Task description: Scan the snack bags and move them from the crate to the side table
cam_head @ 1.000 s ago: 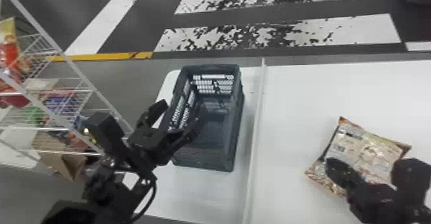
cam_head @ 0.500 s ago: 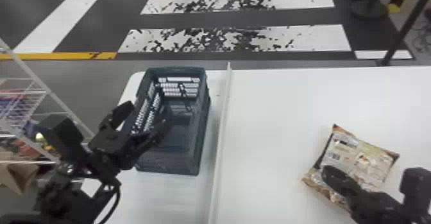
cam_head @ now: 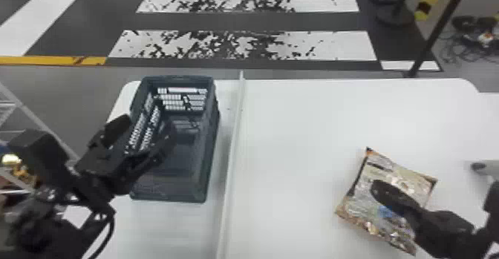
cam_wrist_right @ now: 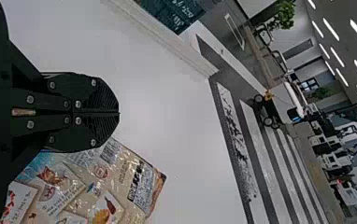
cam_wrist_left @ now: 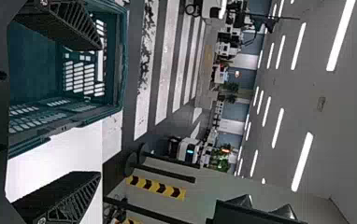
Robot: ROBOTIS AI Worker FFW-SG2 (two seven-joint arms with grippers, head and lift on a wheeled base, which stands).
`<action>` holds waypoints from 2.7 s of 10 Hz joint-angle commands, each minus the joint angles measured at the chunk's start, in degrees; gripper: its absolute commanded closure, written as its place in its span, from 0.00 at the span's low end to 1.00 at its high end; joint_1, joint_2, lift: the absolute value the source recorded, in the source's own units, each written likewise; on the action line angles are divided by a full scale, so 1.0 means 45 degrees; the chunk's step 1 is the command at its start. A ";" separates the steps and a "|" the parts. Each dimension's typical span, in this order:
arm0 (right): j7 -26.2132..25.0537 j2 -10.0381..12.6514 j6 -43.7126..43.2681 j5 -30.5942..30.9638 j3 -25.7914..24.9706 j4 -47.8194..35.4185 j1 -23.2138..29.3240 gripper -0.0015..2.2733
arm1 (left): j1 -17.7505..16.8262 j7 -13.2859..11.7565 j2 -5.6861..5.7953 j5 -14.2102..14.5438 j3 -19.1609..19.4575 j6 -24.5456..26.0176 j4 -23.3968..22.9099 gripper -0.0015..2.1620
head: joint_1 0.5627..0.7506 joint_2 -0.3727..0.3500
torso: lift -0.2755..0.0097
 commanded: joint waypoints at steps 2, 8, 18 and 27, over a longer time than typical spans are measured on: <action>-0.0034 -0.0001 0.1162 -0.0211 -0.1353 0.0359 -0.0793 0.99 | -0.0042 -0.0025 0.0071 0.0176 0.0117 0.0000 0.0020 0.02 | 0.70 0.56 | 0.66; 0.0045 -0.0723 -0.0088 -0.0016 -0.2896 0.3660 -0.1790 0.99 | -0.0042 -0.0044 0.0129 0.0293 0.0156 0.0000 0.0059 0.02 | 0.70 0.28 | 0.66; 0.0142 -0.0801 -0.0674 0.1000 -0.1294 0.4871 -0.2766 0.99 | -0.0042 -0.0298 0.0051 0.0352 0.0136 0.0039 0.0215 0.02 | 0.70 0.28 | 0.66; -0.0073 -0.0860 -0.0596 0.0961 -0.1431 0.4695 -0.3000 0.99 | -0.0042 -0.0318 -0.0047 0.0488 0.0215 0.0000 0.0156 0.02 | 0.70 0.33 | 0.66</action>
